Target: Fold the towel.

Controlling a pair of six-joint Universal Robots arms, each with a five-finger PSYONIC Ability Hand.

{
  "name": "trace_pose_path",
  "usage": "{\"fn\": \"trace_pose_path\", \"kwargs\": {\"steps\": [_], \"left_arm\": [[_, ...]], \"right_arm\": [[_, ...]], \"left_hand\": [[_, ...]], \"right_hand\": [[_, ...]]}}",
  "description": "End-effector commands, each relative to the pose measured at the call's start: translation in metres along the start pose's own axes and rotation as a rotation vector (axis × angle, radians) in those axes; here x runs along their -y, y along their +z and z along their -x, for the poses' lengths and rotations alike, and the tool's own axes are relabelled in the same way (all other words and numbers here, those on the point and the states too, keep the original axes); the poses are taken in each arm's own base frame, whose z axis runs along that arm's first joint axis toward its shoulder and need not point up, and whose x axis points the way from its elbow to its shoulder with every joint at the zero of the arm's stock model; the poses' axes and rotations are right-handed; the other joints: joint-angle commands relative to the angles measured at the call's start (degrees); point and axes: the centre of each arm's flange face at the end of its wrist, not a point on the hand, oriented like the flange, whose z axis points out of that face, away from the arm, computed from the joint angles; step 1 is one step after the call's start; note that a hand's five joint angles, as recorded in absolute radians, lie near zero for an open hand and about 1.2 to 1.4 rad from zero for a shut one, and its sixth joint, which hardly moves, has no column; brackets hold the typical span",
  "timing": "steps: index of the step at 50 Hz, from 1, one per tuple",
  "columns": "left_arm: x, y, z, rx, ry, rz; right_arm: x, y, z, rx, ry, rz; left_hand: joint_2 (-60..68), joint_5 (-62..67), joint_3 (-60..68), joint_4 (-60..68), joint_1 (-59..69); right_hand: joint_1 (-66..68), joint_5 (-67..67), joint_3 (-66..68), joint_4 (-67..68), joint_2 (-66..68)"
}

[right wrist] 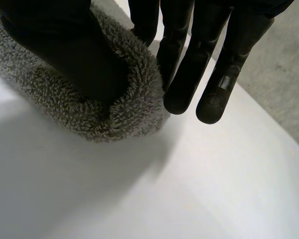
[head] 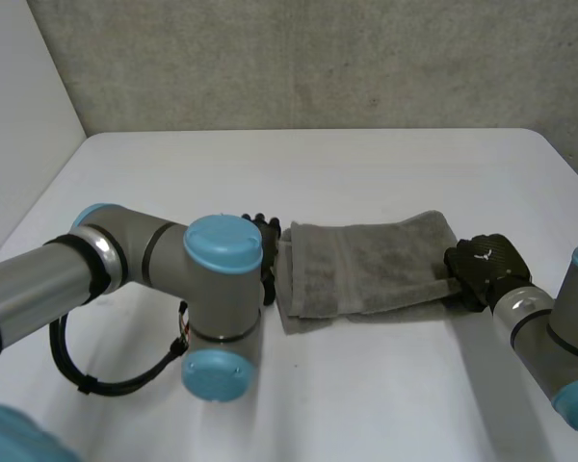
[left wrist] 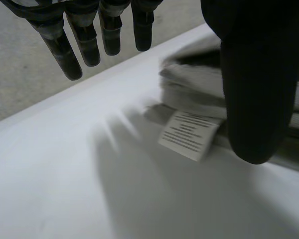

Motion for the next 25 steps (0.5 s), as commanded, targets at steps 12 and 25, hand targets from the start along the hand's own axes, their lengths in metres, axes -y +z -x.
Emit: {"fn": "trace_pose_path", "kwargs": {"steps": [12,25], "left_arm": [[0.051,-0.064,0.015,-0.065,-0.134,-0.063],[0.049,-0.065,0.082,0.094,-0.170,-0.026]], "right_arm": [[0.114,-0.024,0.085,0.115,-0.466,-0.440],[0.089,-0.038,0.194,0.545,-0.610,-0.639]], "left_hand": [[0.50,0.53,0.37,0.48,0.36],[0.17,0.20,0.03,0.14,0.03]], "right_hand": [[3.84,13.56,12.13,11.76,13.48],[3.84,13.56,12.13,11.76,13.48]]}}
